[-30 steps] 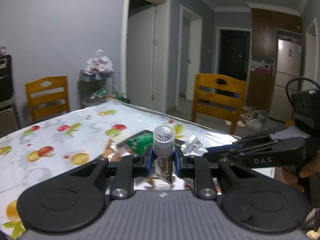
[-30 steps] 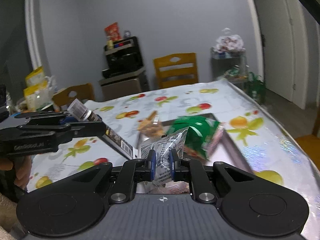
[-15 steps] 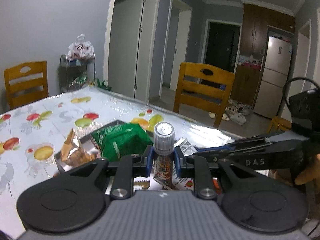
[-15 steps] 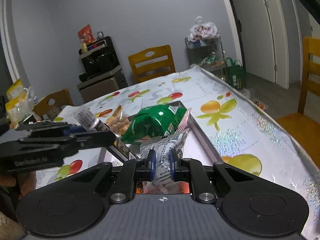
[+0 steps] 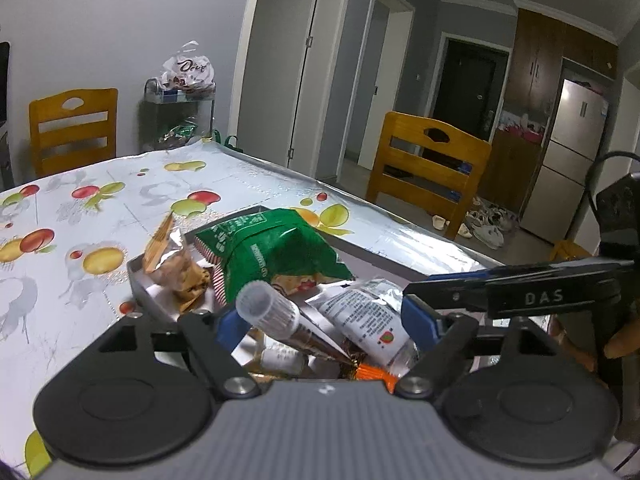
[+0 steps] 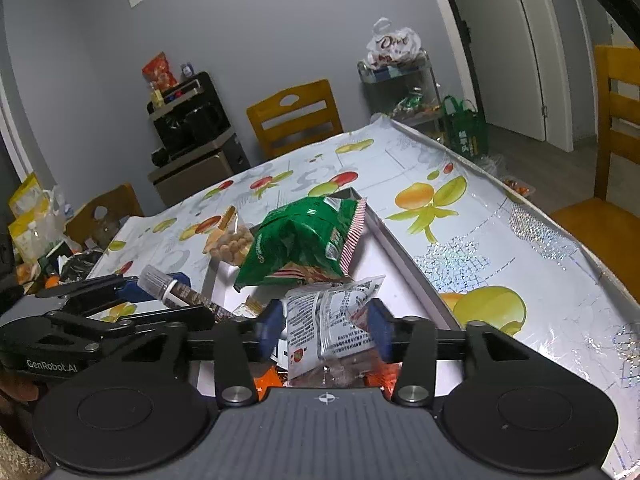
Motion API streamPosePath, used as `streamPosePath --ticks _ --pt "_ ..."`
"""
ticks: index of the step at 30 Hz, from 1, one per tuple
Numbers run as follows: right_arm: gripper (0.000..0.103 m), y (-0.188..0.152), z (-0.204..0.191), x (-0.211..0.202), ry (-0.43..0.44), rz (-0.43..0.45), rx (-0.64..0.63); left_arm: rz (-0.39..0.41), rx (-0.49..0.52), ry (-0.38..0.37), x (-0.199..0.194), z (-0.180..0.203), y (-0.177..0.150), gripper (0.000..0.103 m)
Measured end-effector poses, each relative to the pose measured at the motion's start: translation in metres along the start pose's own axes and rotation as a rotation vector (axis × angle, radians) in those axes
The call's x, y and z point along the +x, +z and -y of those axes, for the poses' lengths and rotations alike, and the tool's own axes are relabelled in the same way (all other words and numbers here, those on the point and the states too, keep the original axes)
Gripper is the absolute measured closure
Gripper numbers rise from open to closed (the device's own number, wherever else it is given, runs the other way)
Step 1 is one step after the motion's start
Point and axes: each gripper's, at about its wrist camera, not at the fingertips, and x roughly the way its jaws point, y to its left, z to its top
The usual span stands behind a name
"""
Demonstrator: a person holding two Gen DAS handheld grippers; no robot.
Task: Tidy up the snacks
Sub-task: 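Open the left tool over the tray while the right tool releases the clear packet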
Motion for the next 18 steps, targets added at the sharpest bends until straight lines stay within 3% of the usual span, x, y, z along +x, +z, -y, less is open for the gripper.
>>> streamPosePath --ticks 5,13,18 --pt "0.021 0.0 -0.008 -0.014 -0.015 0.02 -0.005 0.042 0.01 0.013 -0.021 -0.003 -0.004 0.008" --pt "0.013 -0.014 -0.032 -0.034 -0.056 -0.021 -0.045 0.03 0.01 -0.004 -0.055 -0.009 -0.019 0.007" --pt "0.007 -0.03 -0.05 -0.047 -0.079 -0.061 -0.085 -0.032 0.007 0.02 -0.072 -0.013 -0.039 0.006"
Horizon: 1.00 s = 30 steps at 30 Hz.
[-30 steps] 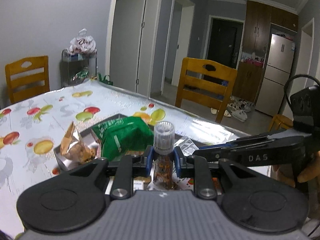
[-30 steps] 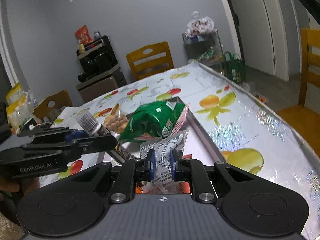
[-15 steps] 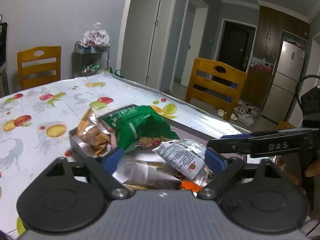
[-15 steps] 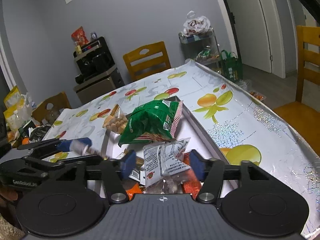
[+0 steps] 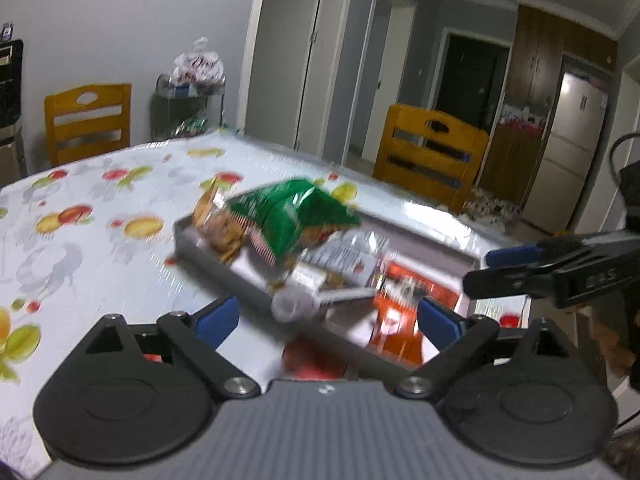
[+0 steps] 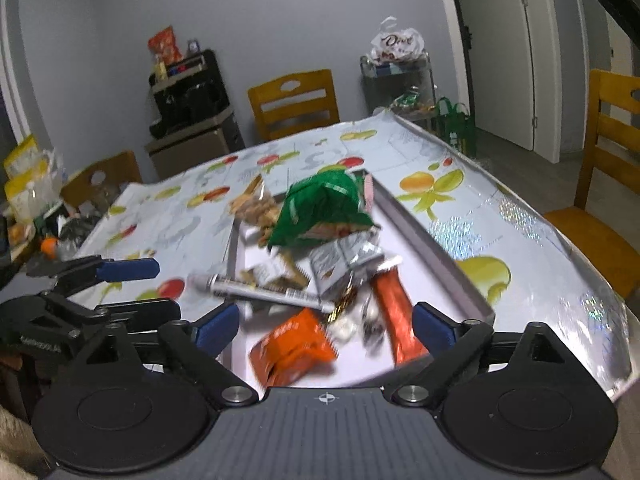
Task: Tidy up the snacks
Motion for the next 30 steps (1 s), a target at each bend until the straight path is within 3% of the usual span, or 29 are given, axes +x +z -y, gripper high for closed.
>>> streamPosePath --ticks 14,20,30 --pt "0.002 -0.042 -0.032 -0.002 -0.06 -0.085 -0.045 -0.162 0.035 0.089 -0.002 0.007 -0.036 0.002" --pt "0.0 -0.048 -0.035 0.003 -0.099 -0.091 -0.077 -0.18 0.059 0.108 0.001 0.013 -0.04 0.002" --pt "0.0 -0.05 -0.033 0.004 -0.09 -0.103 -0.076 -0.188 0.079 0.116 0.002 0.02 -0.04 0.002"
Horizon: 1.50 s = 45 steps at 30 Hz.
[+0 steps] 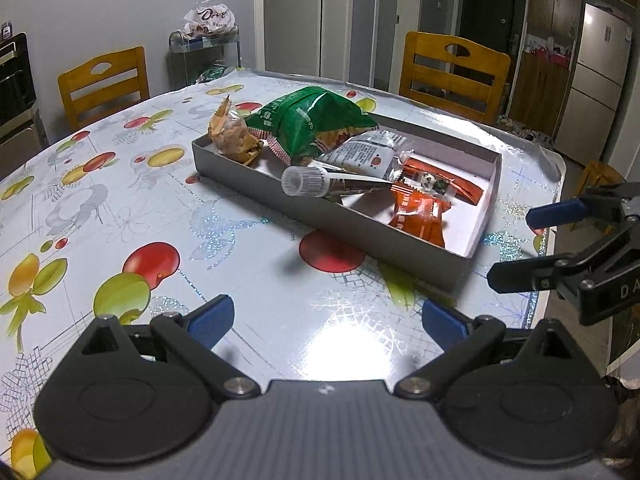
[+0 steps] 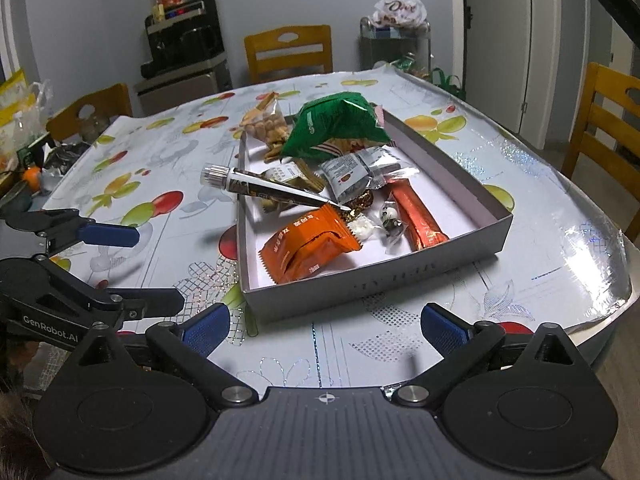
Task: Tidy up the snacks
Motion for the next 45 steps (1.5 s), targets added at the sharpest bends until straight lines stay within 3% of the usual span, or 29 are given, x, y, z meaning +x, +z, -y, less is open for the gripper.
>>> streamPosePath --ticks 13,45 --pt "0.0 -0.001 0.003 0.002 0.01 -0.007 0.006 -0.035 0.061 0.073 0.008 0.011 -0.001 0.001" --pt "0.0 0.003 0.003 0.013 0.022 -0.027 0.009 -0.05 0.06 0.058 0.016 0.008 0.0 0.001"
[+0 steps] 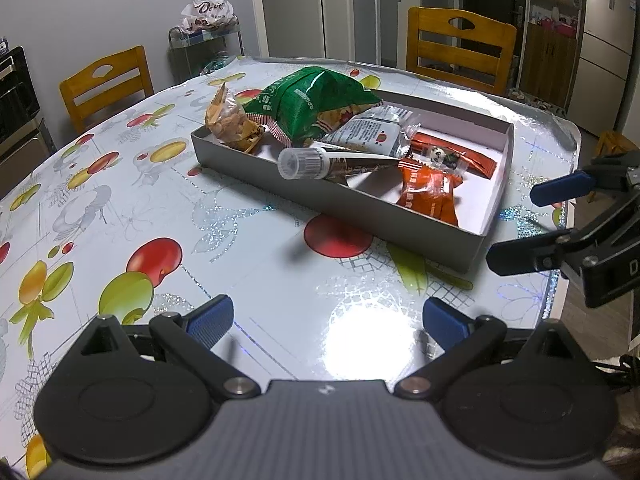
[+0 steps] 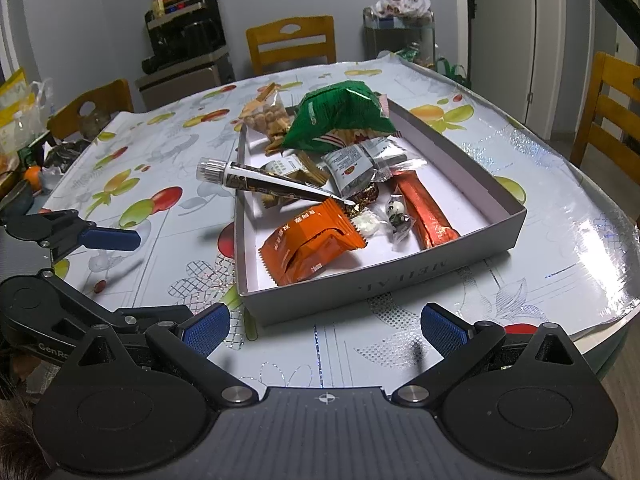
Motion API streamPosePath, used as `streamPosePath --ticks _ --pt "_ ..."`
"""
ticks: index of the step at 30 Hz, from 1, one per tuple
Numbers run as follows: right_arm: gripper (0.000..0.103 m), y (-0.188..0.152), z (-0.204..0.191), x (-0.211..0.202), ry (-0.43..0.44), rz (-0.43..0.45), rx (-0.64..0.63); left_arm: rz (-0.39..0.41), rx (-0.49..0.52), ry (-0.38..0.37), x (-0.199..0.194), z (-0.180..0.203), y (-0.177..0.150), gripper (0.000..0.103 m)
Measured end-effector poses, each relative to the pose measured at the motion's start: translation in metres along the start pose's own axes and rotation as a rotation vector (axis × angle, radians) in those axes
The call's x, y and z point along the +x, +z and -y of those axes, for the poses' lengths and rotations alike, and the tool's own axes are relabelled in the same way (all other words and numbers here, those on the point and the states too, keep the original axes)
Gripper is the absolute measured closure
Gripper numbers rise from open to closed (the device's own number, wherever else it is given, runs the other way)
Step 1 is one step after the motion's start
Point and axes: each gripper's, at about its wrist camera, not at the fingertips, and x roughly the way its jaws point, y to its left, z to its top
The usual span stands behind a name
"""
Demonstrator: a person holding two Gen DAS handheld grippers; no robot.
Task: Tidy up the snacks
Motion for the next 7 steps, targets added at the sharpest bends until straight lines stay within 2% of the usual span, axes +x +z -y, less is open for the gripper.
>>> streamPosePath --ticks 7 --pt "0.0 0.0 0.0012 0.001 0.001 0.0 0.005 0.023 -0.002 -0.031 -0.0025 -0.0013 0.0009 0.001"
